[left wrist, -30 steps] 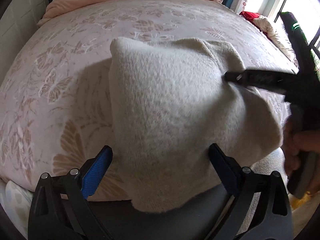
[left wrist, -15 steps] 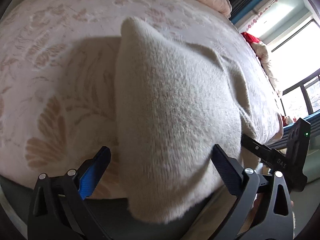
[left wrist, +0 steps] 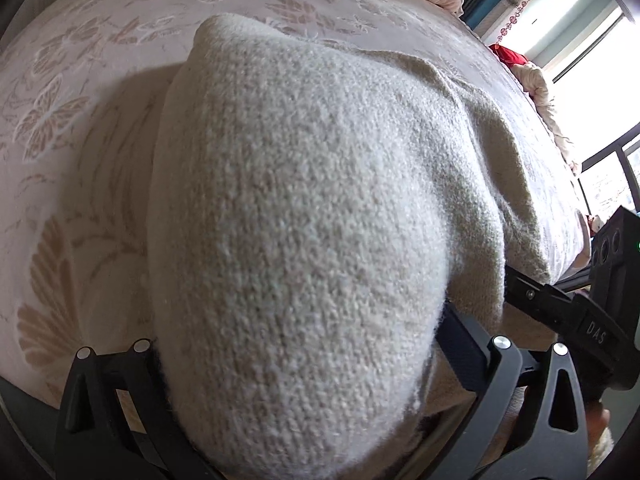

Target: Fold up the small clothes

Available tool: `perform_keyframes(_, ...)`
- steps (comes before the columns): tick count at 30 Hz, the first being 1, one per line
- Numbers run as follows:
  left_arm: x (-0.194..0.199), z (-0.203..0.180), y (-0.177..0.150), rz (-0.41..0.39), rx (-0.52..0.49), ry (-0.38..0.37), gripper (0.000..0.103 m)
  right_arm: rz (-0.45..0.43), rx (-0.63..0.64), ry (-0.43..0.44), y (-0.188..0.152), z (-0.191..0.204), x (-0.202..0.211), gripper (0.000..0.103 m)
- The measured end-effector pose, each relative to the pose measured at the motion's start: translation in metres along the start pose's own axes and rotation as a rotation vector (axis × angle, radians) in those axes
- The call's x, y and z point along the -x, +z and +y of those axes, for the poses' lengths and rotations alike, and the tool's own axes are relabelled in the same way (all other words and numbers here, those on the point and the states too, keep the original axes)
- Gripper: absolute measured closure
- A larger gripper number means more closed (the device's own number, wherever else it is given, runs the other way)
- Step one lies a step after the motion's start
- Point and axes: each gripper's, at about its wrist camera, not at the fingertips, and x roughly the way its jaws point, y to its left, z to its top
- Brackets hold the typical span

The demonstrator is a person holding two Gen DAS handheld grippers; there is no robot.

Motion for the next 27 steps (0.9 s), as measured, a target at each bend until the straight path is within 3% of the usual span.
perform_keyframes(7,-0.005,-0.005,0.007,0.016,0.009,0.022,0.005,-0.007,0.013,-0.007,0.006,0.008,-0.003,0.005)
perform_keyframes(8,-0.005,-0.006,0.009,0.032,0.017,0.022,0.005,-0.012,0.017,-0.011,0.005,0.009,-0.001,0.009)
perform_keyframes(9,-0.006,-0.006,0.01,0.045,0.022,0.022,0.005,-0.022,0.022,-0.002,0.004,0.014,0.002,0.027)
perform_keyframes(12,-0.005,-0.006,0.016,0.097,0.046,0.015,0.005,-0.015,-0.015,0.058,-0.003,0.021,0.008,0.047)
perform_keyframes(15,0.003,-0.012,0.022,0.124,0.018,0.006,0.017,-0.022,-0.068,0.075,-0.006,0.023,0.019,0.061)
perform_keyframes(17,0.013,-0.016,0.025,0.125,0.004,-0.003,0.04,-0.037,-0.092,0.097,-0.006,0.027,0.033,0.064)
perform_keyframes(19,0.029,-0.019,0.029,0.118,-0.011,-0.033,0.051,-0.054,-0.082,0.121,-0.003,0.034,0.048,0.065)
perform_keyframes(27,0.123,-0.054,0.038,-0.021,-0.1,-0.198,0.056,-0.213,0.064,0.131,-0.003,0.092,0.155,0.067)
